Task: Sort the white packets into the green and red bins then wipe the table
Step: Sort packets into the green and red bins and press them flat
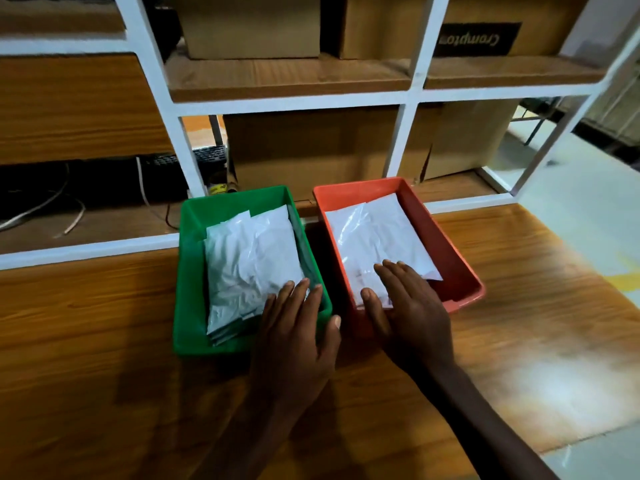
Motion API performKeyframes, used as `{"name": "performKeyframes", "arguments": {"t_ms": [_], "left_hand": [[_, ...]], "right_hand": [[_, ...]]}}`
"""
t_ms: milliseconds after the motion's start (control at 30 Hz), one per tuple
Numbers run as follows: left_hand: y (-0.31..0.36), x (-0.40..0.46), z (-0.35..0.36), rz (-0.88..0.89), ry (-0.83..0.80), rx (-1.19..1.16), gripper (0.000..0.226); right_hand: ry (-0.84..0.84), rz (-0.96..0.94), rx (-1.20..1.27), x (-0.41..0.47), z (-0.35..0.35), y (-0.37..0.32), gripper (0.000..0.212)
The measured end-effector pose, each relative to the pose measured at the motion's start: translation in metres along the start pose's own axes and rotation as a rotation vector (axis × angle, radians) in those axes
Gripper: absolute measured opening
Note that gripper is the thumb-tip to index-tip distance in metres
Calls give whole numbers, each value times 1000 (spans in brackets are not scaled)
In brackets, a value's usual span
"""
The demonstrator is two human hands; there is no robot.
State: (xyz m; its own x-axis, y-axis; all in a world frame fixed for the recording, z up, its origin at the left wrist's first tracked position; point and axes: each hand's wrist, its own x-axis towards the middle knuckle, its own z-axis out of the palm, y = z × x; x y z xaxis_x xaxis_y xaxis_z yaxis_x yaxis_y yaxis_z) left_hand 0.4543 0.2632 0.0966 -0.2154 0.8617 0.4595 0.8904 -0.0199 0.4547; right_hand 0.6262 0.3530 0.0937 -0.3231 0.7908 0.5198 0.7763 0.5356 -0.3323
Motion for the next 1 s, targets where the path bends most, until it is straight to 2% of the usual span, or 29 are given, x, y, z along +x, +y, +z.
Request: {"name": "performKeyframes", "arguments": {"t_ms": [267,367,533,633,767,900,967,1000], "left_hand": [[83,24,47,-60,44,-56,56],[102,42,63,-133,-46,-23,62],[92,79,79,-290,-162,56,69],[79,108,84,-445,-205,12,71],[70,140,88,-623,-162,-102,74],[49,142,96,-716,-133,-265,60],[38,139,104,-740,-57,-373,60],[39,139,107,-755,-41,-423,53]], "right_hand": [[-25,-7,48,8,-45,78,58],[-53,-14,40,21,-53,102,60],[-176,50,30,59,-53,124,63],[-268,145,68,83,-52,130,48],[-389,376,293,104,-33,142,36],[-375,497,663,108,-12,156,32],[-380,555,772,108,-10,164,34],[-382,569,805,109,-12,170,35]]}}
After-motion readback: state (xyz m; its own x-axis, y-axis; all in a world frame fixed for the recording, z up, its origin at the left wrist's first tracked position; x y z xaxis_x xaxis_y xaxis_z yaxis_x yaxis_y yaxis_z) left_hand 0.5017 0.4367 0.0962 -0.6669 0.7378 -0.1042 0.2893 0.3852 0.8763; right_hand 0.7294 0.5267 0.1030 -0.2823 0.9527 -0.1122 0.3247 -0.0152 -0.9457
